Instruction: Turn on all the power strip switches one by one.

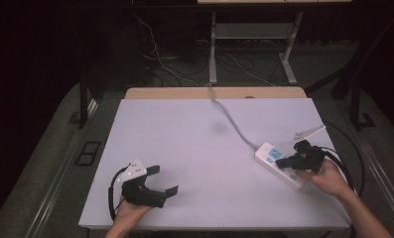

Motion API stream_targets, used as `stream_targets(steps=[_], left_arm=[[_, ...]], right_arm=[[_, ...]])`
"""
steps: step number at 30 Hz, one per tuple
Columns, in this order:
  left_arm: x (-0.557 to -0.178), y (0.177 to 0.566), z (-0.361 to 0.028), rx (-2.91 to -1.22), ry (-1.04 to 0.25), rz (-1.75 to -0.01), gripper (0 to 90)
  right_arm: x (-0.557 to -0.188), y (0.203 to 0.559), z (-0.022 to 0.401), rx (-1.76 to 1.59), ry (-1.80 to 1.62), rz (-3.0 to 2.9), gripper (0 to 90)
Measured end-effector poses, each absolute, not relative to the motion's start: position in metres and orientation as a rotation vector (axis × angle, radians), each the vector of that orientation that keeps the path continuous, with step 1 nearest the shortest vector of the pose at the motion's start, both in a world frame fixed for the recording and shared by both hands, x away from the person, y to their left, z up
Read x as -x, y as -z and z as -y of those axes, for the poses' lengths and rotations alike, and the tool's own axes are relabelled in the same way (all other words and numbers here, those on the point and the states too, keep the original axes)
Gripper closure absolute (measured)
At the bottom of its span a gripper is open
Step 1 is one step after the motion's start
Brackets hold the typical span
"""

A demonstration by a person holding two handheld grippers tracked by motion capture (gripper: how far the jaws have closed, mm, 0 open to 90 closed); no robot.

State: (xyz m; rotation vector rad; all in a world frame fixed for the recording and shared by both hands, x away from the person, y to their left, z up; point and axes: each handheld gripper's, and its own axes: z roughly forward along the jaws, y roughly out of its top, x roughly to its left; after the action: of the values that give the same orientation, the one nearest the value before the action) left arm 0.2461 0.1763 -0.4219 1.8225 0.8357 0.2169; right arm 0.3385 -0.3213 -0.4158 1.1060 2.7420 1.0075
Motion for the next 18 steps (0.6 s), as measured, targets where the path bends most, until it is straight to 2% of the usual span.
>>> stream_targets(steps=[9,18], left_arm=[[-0.245,0.422,-0.174,-1.827,-0.215,-0.825,0.0],[-0.246,0.422,-0.176,-1.822,-0.216,-0.833,0.0]], right_arm=[[-0.326,0.425,0.329,-1.128,-1.142,-2.62,90.0],[-0.327,0.423,0.326,-1.154,-1.107,-2.63,90.0]])
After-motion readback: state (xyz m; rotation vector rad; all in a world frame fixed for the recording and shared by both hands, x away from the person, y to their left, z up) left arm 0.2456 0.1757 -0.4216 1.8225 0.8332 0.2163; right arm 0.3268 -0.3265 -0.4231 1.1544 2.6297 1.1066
